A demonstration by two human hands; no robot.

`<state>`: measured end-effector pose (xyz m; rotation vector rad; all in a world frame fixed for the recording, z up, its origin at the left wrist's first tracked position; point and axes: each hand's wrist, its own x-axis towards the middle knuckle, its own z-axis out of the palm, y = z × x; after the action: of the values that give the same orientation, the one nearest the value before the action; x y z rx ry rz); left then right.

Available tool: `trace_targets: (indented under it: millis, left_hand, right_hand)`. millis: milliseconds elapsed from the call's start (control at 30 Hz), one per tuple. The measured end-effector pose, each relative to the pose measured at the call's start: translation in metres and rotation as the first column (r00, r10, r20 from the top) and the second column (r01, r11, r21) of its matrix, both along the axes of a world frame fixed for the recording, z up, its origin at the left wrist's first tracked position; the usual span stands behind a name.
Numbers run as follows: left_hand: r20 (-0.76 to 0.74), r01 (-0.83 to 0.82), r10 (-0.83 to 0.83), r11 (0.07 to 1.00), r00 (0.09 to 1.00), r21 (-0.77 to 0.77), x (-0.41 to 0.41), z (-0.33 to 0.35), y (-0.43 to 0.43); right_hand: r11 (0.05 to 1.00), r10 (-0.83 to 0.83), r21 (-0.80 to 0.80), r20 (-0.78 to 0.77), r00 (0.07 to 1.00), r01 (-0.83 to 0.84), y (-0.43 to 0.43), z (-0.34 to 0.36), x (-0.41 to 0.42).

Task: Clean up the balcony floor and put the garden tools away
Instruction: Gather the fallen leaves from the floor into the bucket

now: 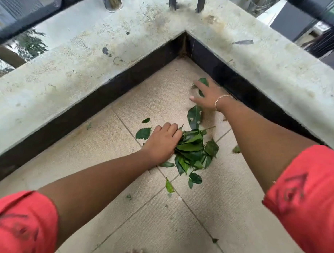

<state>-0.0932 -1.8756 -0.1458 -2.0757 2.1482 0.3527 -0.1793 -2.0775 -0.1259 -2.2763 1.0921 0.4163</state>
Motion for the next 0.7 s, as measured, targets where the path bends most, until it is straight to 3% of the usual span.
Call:
trace_targets:
  millis: [67,167,233,300,400,467,500,533,600,633,667,700]
  left_hand:
    - [-0.016,-0.017,0.018,1.0,1.0,0.012,-0.001,0.001,-0.003]
    - [-0.12,-0.174,0.176,0.984,0.977,0.031,-0.001,0.003,-0.008]
    - [-0.213,-0.285,0.283,0.958,0.935,0.023,-0.002,0.002,-0.01]
    - [-0.276,-0.34,0.327,0.94,0.904,0.002,-0.004,-0.001,-0.011]
    - [-0.446,-0.494,0.448,0.869,0.775,0.014,-0.008,-0.001,-0.011]
    - [-0.575,-0.569,0.518,0.815,0.634,0.106,-0.011,0.001,-0.01]
    - [-0.655,-0.603,0.551,0.777,0.517,0.178,-0.015,0.003,-0.009]
    - [-0.738,-0.643,0.584,0.716,0.337,0.273,-0.02,0.004,-0.009]
    - [-0.787,-0.665,0.583,0.507,-0.203,0.548,-0.035,0.019,-0.006]
    - [-0.724,-0.6,0.53,0.425,-0.442,0.678,-0.041,0.028,-0.005]
    - [-0.646,-0.519,0.471,0.385,-0.6,0.763,-0.044,0.031,-0.005]
    - [-0.588,-0.449,0.431,0.386,-0.685,0.806,-0.044,0.035,-0.005]
  right_hand:
    - [0.991,-0.005,0.137,0.011,1.0,0.004,0.011,0.0,0.0]
    - [0.972,0.147,0.189,-0.029,0.989,-0.14,0.048,0.001,-0.014]
    - [0.962,0.249,0.142,-0.107,0.963,-0.233,0.08,-0.005,-0.034]
    - [0.973,0.22,-0.03,-0.168,0.961,-0.228,0.123,-0.016,-0.052]
    - [0.973,0.026,-0.229,0.082,0.996,-0.007,0.177,-0.032,-0.067]
    - [0.949,-0.163,-0.205,0.334,0.928,0.24,0.191,-0.037,-0.065]
    - [0.919,-0.293,-0.126,0.415,0.861,0.374,0.191,-0.032,-0.06]
    - [0.862,-0.432,-0.045,0.454,0.779,0.504,0.188,-0.023,-0.053]
    - [0.761,-0.582,0.05,0.492,0.647,0.647,0.185,-0.006,-0.035]
    - [0.759,-0.571,0.05,0.529,0.628,0.649,0.186,0.0,-0.027]
    - [0.77,-0.544,0.044,0.566,0.619,0.637,0.187,0.004,-0.02]
    - [0.785,-0.517,0.037,0.59,0.62,0.619,0.188,0.007,-0.015]
